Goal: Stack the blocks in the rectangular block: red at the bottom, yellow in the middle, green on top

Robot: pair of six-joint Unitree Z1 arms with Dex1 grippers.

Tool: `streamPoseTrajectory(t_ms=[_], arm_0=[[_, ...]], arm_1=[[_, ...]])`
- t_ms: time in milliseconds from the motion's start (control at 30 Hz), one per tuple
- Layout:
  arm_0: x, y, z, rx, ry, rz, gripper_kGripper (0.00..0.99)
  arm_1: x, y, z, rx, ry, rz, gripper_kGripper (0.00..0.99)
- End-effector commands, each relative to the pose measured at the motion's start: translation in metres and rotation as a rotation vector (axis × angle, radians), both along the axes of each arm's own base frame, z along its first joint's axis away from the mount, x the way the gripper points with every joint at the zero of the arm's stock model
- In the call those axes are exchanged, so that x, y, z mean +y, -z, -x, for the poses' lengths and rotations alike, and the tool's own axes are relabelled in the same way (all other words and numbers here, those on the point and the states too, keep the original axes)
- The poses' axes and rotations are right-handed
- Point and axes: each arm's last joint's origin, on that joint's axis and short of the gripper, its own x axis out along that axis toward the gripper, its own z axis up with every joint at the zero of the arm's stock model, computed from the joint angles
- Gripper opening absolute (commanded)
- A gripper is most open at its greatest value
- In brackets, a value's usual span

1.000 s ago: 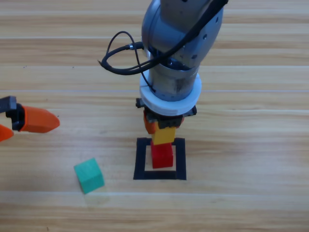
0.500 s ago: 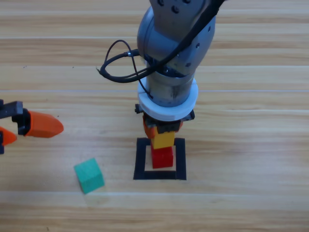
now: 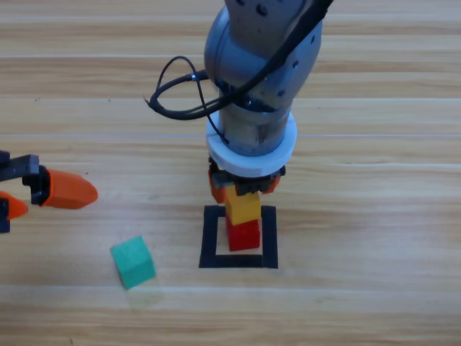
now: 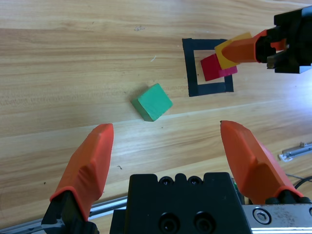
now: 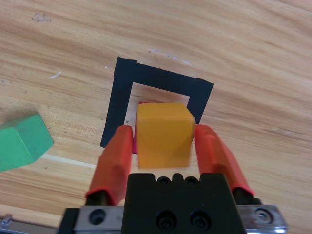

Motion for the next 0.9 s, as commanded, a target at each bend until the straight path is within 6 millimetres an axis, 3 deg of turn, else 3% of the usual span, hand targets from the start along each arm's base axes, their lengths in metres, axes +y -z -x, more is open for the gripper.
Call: streamPoseTrajectory(t_ms=[33, 267, 400, 533, 633, 733, 900], arm_0=[[-0.005, 0.005, -0.001, 0.022, 0.006, -0.007, 0.937], [-0.007, 0.006, -0.003, 0.027, 0.007, -0.013, 0.937], [-0.015, 0.006, -0.009, 0.045, -0.017, -0.008, 0.931], [-0.042, 0.016, -0.035, 0.13, -0.096, -0.035, 0.905], [-0.06, 0.029, -0.06, 0.22, -0.144, -0.062, 0.905], [-0.072, 0.042, -0.082, 0.297, -0.191, -0.07, 0.905], [-0.081, 0.062, -0.107, 0.387, -0.235, -0.075, 0.907]], arm_1=[[0.012, 0.025, 0.008, 0.012, -0.018, 0.068, 0.99], [0.011, 0.014, 0.01, -0.001, -0.024, 0.049, 0.99], [0.004, -0.029, 0.023, -0.065, -0.043, -0.007, 0.99], [-0.016, -0.081, 0.047, -0.147, -0.082, -0.057, 0.99], [-0.04, -0.105, 0.059, -0.19, -0.103, -0.084, 0.99], [-0.081, -0.117, 0.073, -0.245, -0.138, -0.149, 0.99], [-0.161, -0.109, 0.074, -0.299, -0.136, -0.238, 0.99]])
